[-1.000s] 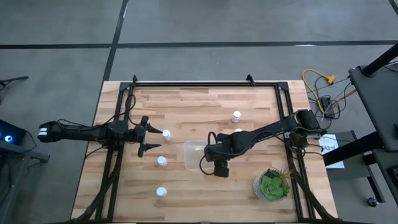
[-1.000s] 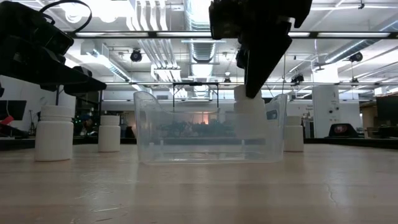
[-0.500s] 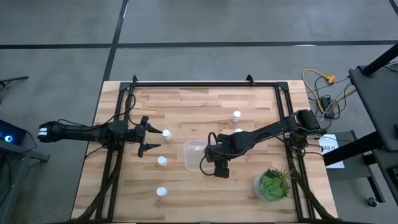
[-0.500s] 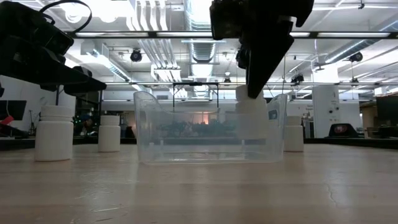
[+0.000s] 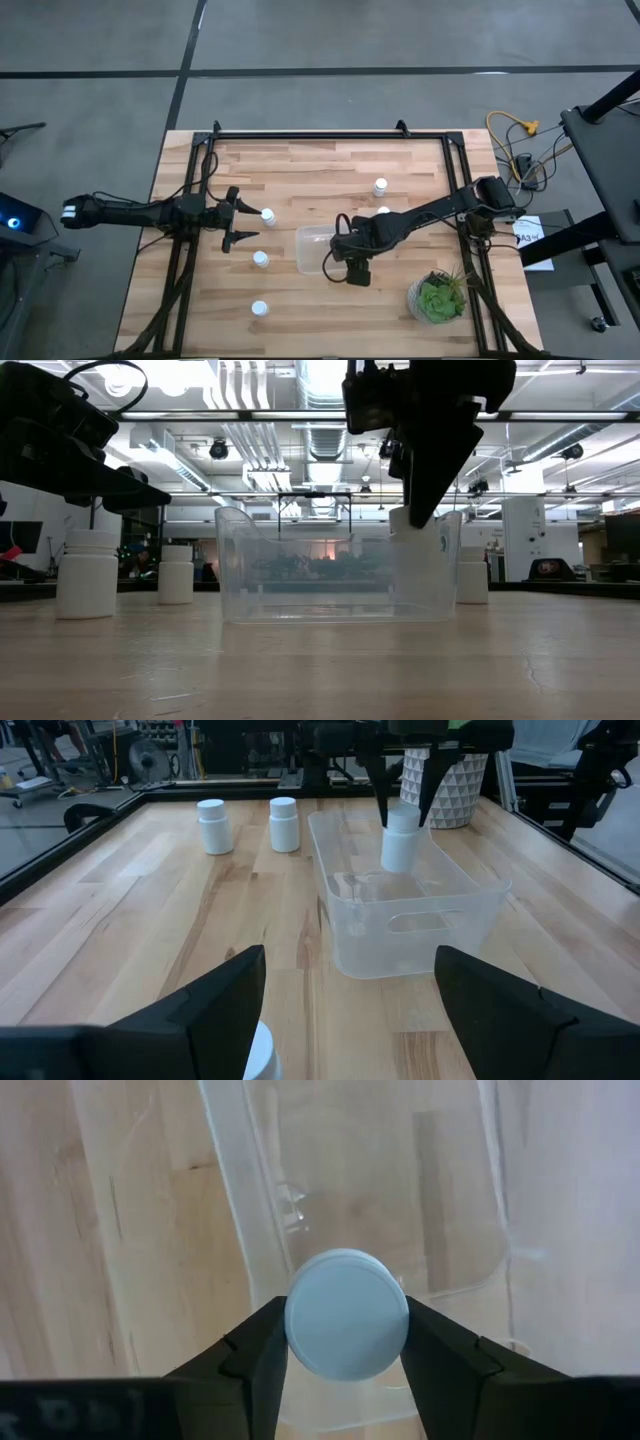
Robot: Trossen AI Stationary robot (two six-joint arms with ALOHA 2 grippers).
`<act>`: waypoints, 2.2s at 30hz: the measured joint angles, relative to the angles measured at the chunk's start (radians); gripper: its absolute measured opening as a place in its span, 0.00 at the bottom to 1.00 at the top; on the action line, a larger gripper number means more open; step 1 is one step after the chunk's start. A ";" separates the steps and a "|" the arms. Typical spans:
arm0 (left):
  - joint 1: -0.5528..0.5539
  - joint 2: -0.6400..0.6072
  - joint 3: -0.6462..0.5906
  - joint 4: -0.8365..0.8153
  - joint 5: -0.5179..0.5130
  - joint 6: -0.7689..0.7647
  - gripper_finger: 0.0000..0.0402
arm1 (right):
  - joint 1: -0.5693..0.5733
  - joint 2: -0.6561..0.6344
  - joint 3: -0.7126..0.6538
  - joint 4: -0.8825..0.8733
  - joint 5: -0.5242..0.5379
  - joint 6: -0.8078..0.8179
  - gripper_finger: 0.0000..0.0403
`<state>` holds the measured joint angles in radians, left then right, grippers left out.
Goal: Pick and place pill bottles into a basket
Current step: Put the white medicine bottle into the transparent bin
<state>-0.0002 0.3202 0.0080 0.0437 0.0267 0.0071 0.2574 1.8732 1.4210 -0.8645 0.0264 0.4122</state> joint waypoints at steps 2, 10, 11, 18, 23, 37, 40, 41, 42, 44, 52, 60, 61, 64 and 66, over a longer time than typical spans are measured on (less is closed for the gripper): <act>0.000 0.000 0.000 0.000 0.000 0.000 0.68 | 0.000 0.000 0.000 0.001 -0.001 0.000 0.42; 0.000 0.000 0.000 0.000 0.000 0.000 0.68 | 0.000 0.000 -0.004 0.005 -0.002 0.000 0.49; 0.000 0.000 0.000 0.000 0.000 0.000 0.68 | 0.000 0.000 -0.004 0.005 -0.002 0.000 0.50; 0.000 0.000 0.000 0.000 0.000 0.000 0.68 | 0.000 -0.002 -0.005 0.004 -0.005 -0.002 0.50; 0.000 0.000 0.000 0.000 0.000 0.000 0.68 | 0.000 -0.030 -0.005 0.004 -0.009 -0.005 0.50; 0.000 0.000 0.000 0.000 0.000 0.000 0.68 | -0.066 -0.186 -0.018 -0.061 0.026 0.005 0.50; 0.000 0.000 0.000 0.000 0.000 0.000 0.68 | -0.104 -0.236 -0.036 -0.069 0.026 0.003 0.50; 0.000 0.000 0.000 0.000 0.000 0.000 0.68 | -0.117 -0.253 -0.044 -0.078 0.026 -0.003 0.50; 0.000 0.000 0.000 0.000 0.000 0.000 0.68 | -0.129 -0.271 -0.052 -0.084 0.026 -0.013 0.51; 0.000 0.000 0.000 0.000 0.000 0.000 0.68 | -0.155 -0.309 -0.070 -0.093 0.025 -0.033 0.51; 0.000 0.000 0.000 0.000 0.000 0.000 0.68 | -0.273 -0.453 -0.174 -0.101 -0.001 -0.122 0.66; 0.000 0.000 0.000 0.000 0.000 0.000 0.68 | -0.318 -0.486 -0.233 -0.101 -0.001 -0.263 0.82; 0.000 0.000 0.000 0.000 0.000 0.000 0.68 | -0.318 -0.485 -0.242 -0.100 -0.001 -0.278 0.83; 0.000 0.000 0.000 0.000 0.000 0.000 0.68 | -0.317 -0.479 -0.279 -0.095 -0.001 -0.325 0.84; 0.000 0.000 0.000 0.000 0.000 0.000 0.68 | -0.319 -0.477 -0.310 -0.093 -0.001 -0.347 0.84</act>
<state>-0.0006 0.3202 0.0080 0.0437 0.0265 0.0071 -0.0612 1.3960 1.1110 -0.9573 0.0257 0.0649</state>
